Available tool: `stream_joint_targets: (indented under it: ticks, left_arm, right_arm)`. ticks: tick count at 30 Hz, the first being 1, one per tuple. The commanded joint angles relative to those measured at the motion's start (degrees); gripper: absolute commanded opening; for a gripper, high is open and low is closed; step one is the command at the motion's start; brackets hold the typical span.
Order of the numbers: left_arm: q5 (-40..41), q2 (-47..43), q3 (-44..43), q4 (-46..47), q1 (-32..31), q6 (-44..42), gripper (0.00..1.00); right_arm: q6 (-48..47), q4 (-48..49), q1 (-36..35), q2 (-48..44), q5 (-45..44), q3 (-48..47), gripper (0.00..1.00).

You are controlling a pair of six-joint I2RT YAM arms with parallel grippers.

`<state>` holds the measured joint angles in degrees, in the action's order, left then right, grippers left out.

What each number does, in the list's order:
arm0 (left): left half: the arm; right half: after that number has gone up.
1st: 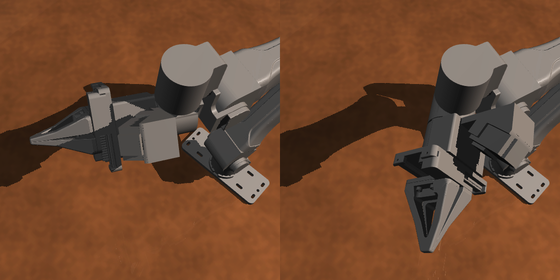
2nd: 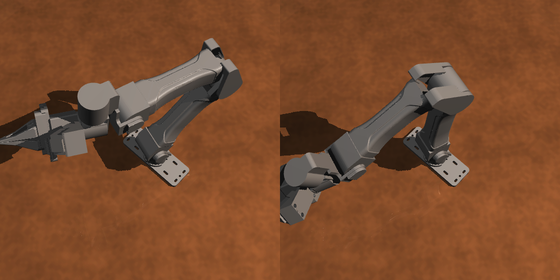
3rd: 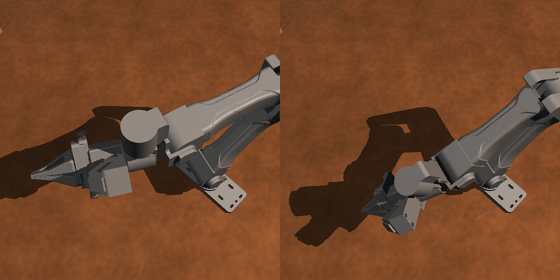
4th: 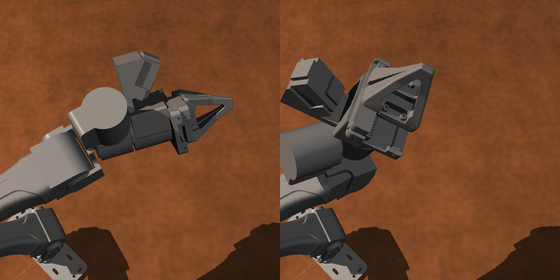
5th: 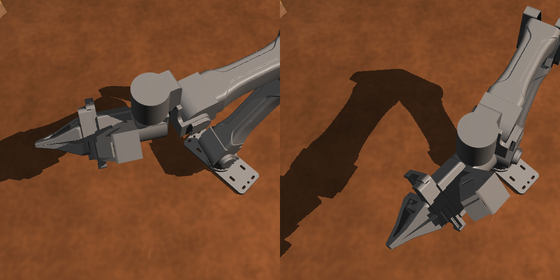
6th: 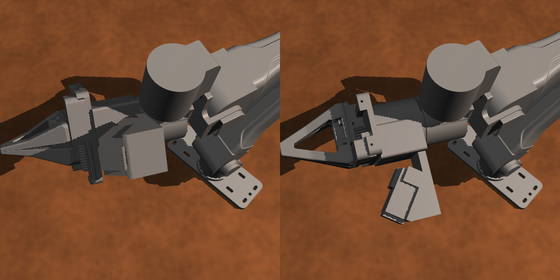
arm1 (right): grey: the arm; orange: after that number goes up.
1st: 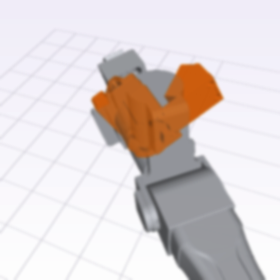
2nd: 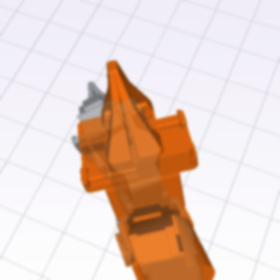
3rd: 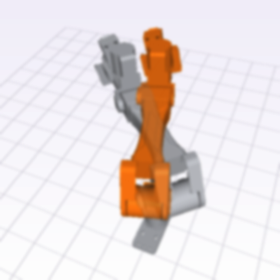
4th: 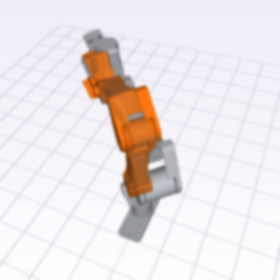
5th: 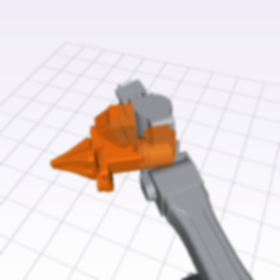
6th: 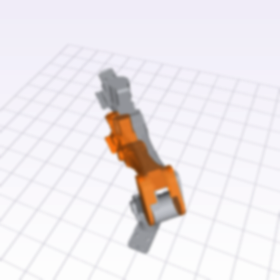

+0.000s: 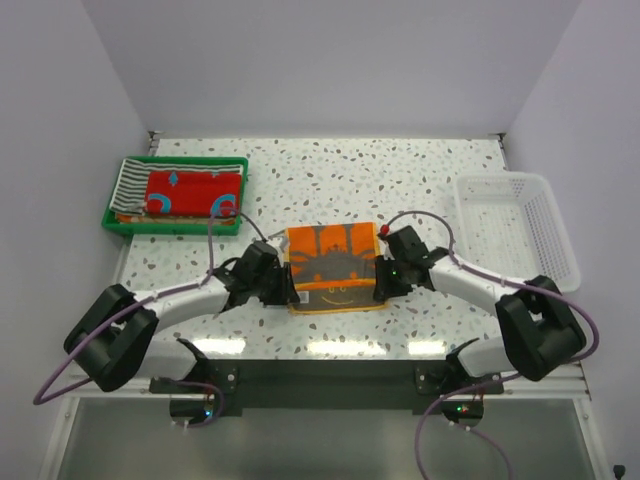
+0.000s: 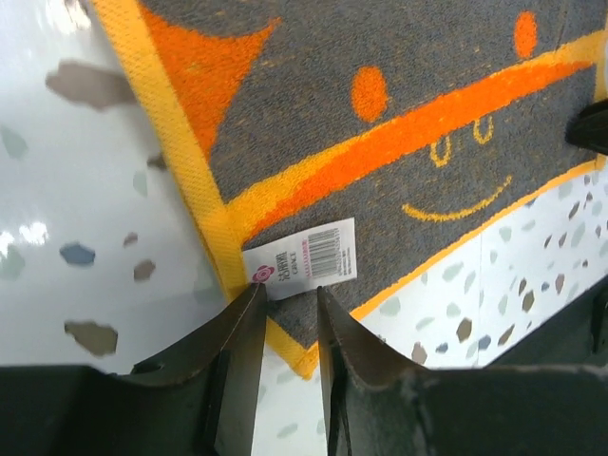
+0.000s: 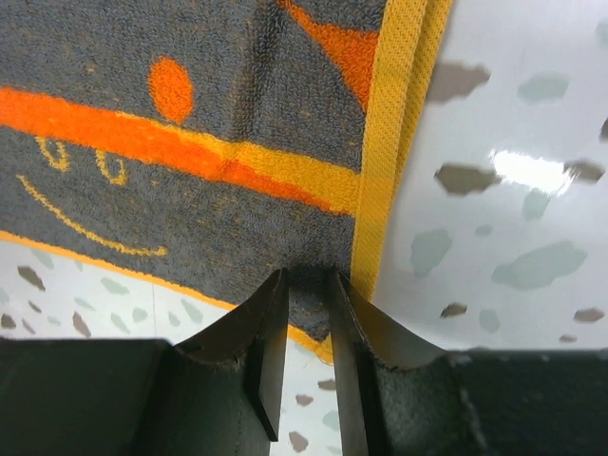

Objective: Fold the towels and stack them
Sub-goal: Fold the towel

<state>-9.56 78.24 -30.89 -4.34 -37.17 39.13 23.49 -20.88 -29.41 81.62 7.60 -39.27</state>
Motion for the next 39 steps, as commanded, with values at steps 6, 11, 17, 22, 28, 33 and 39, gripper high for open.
stream_joint_targets:
  ticks: [6, 11, 17, 22, 28, 33, 39]
  left_arm:
    - [2.18, -10.12, -3.34, -11.65, -0.54, -1.94, 0.67]
    - [6.74, -4.09, -16.98, -16.84, 0.42, -16.32, 0.83]
    - [5.52, 9.73, -32.46, -19.22, 7.01, -31.99, 0.78]
    - [3.67, 18.68, -38.79, -17.11, 10.80, -38.42, 0.66]
    - [2.00, 25.99, -43.63, -15.53, 10.80, -42.30, 0.60]
    - [4.64, 30.21, -45.04, -15.00, 10.80, -43.62, 0.60]
    - [9.39, 34.52, -45.04, -14.30, 10.97, -43.97, 0.46]
  right_arm:
    - [-4.03, -12.40, -0.12, -8.06, 2.16, -2.11, 0.40]
    - [-14.50, -18.04, 1.80, -1.76, -3.90, -19.68, 0.54]
    - [-27.60, -19.90, 7.78, 8.63, 1.01, -33.85, 0.55]
    - [-33.94, -16.39, 10.51, 15.75, 2.69, -38.33, 0.50]
    - [-37.46, -16.03, 10.51, 23.48, 2.16, -43.08, 0.43]
    - [-38.95, -15.86, 10.51, 29.11, 0.32, -45.98, 0.44]
    - [-39.04, -14.71, 10.60, 34.91, -2.84, -47.74, 0.43]
